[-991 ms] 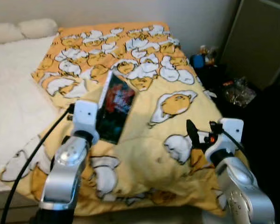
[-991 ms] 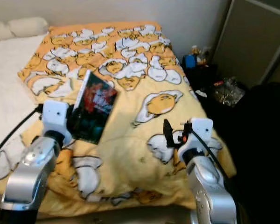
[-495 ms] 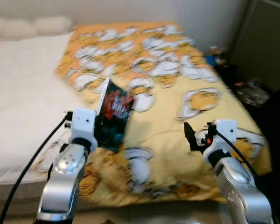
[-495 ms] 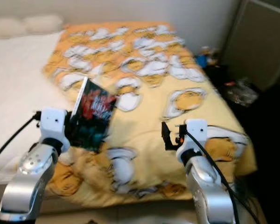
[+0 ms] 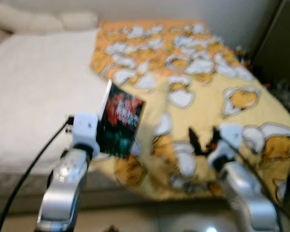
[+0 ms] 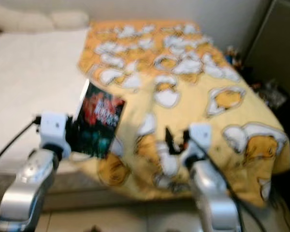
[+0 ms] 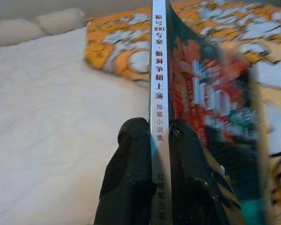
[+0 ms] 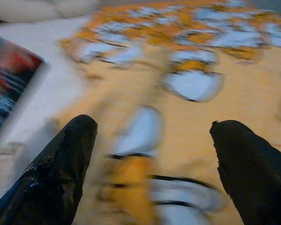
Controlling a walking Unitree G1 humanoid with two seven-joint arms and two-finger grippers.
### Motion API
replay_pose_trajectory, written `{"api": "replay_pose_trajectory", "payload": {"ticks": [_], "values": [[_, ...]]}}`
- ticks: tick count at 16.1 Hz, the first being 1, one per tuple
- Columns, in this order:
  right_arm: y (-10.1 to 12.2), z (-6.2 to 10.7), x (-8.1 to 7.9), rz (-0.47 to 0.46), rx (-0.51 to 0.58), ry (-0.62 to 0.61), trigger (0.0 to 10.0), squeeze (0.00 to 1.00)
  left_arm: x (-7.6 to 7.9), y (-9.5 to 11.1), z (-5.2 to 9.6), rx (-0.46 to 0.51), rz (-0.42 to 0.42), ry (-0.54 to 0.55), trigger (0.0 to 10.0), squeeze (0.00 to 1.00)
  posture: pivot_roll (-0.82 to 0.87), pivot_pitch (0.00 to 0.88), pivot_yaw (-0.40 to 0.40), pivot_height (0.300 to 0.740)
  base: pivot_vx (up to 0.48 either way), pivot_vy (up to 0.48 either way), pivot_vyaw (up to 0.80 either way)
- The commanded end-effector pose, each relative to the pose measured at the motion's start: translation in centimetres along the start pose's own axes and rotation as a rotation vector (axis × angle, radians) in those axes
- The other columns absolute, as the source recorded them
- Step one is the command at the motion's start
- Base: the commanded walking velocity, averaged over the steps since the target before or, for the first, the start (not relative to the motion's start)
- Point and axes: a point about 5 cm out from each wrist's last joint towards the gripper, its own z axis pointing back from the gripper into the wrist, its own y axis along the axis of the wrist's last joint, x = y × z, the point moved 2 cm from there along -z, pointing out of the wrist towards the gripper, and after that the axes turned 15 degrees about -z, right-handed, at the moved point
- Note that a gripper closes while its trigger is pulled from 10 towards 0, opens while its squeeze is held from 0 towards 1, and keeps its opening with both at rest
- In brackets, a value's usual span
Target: Clean up the room
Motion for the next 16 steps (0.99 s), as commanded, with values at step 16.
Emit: {"api": "replay_pose_trajectory", "payload": {"ticks": [16], "values": [[0.4,-0.36,-0.36,0.024,0.013,0.051,10.0,0.0,-0.78,0.73,0.34,0.033,-0.019,0.034,10.0,0.0,0.0,0.0,0.01,0.74,0.0,0.48,0.0]]}}
